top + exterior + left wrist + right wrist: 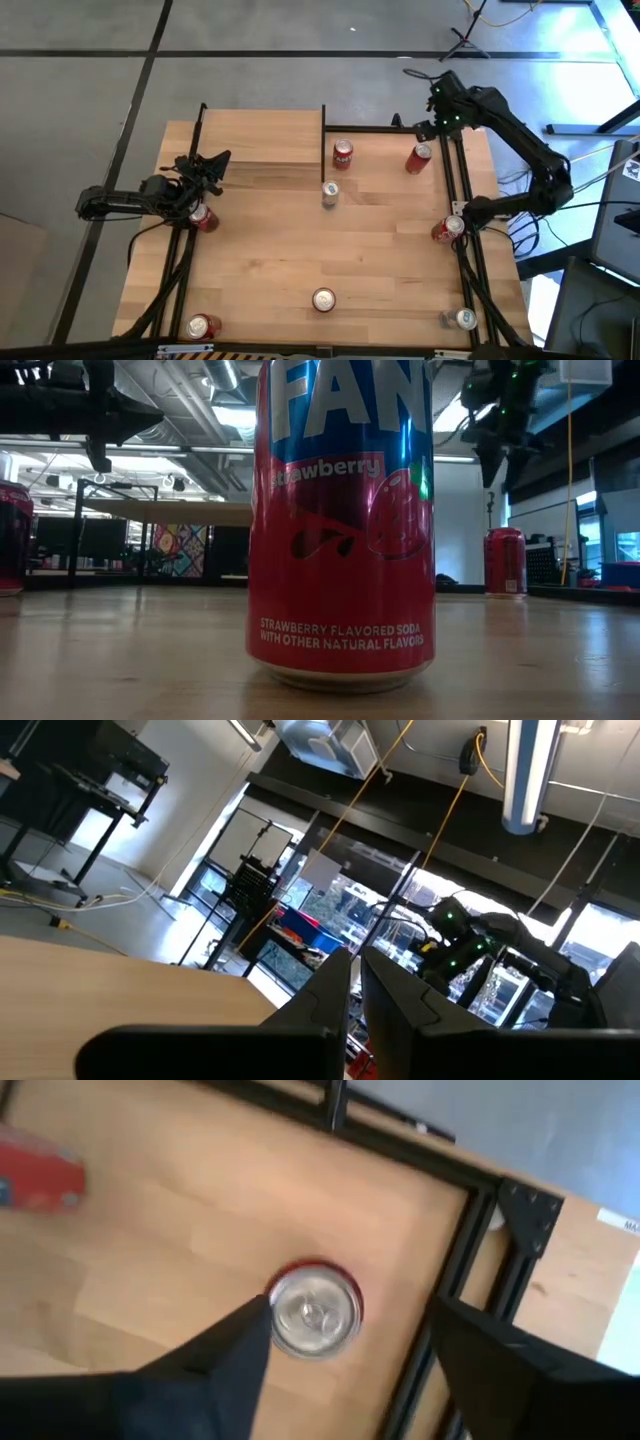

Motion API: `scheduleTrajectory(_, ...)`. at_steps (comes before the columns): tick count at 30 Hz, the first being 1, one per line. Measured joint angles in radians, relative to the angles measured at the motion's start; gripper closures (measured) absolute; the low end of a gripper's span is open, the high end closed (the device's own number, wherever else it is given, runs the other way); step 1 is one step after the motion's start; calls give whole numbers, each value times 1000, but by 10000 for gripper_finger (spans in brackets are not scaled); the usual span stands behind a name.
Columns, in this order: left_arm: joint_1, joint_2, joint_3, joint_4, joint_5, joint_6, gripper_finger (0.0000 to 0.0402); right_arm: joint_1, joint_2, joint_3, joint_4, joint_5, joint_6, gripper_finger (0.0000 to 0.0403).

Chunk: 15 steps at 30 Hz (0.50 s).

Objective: Place canned beverage on shelf
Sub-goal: Put the top red black soda can on the shelf

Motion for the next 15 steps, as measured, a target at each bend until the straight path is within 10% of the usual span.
scheduleTrajectory(15, 0, 0, 0, -3, 0, 0, 378, 0, 93, 0, -16, -26, 4, 67)
